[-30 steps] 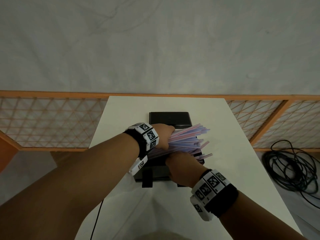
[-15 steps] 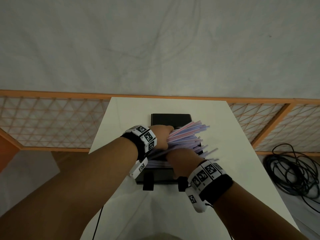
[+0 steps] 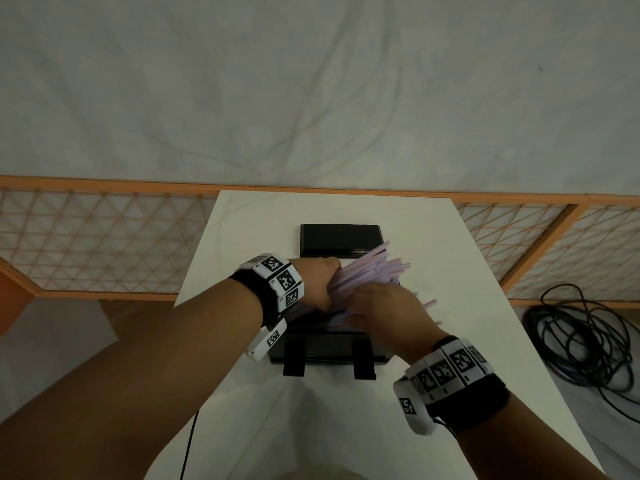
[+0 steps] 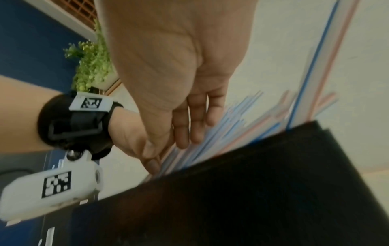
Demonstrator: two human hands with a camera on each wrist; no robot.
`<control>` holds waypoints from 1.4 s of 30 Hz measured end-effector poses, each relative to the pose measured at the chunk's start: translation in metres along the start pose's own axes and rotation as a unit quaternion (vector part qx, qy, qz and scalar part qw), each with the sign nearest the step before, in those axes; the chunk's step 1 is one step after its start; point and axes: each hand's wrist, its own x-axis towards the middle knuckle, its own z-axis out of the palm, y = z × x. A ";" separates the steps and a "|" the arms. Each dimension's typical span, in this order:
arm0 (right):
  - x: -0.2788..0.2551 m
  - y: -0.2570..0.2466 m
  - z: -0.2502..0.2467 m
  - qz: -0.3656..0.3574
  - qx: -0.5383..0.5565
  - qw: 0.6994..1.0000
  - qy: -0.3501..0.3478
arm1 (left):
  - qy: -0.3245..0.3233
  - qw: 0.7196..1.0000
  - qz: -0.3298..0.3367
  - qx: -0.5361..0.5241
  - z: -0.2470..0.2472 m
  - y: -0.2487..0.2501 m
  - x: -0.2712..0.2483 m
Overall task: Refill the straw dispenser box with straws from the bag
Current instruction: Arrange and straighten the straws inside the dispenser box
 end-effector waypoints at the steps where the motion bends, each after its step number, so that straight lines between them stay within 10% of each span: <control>1: -0.008 0.002 -0.002 0.003 -0.007 0.998 0.058 | -0.003 1.000 0.000 -0.002 -0.002 0.000 -0.002; 5: -0.031 0.014 -0.017 0.118 0.012 0.968 0.221 | -0.027 0.999 -0.002 0.021 -0.008 0.000 -0.007; 10: -0.032 0.016 -0.004 0.299 0.134 0.942 0.072 | -0.052 0.996 -0.001 0.072 0.007 0.010 -0.005; 25: -0.017 0.012 0.019 0.339 0.339 0.836 0.268 | -0.086 0.986 -0.006 0.144 0.009 0.035 0.009; 31: -0.016 0.011 0.023 0.394 0.450 0.744 0.299 | -0.069 0.990 0.007 0.122 0.004 0.037 0.013; 36: -0.016 0.016 0.011 0.367 0.433 0.768 0.296 | -0.002 0.998 0.017 0.066 -0.002 0.028 0.013; 42: -0.033 0.000 -0.010 0.119 0.106 0.925 0.346 | 0.050 0.998 0.036 0.020 -0.011 0.025 0.009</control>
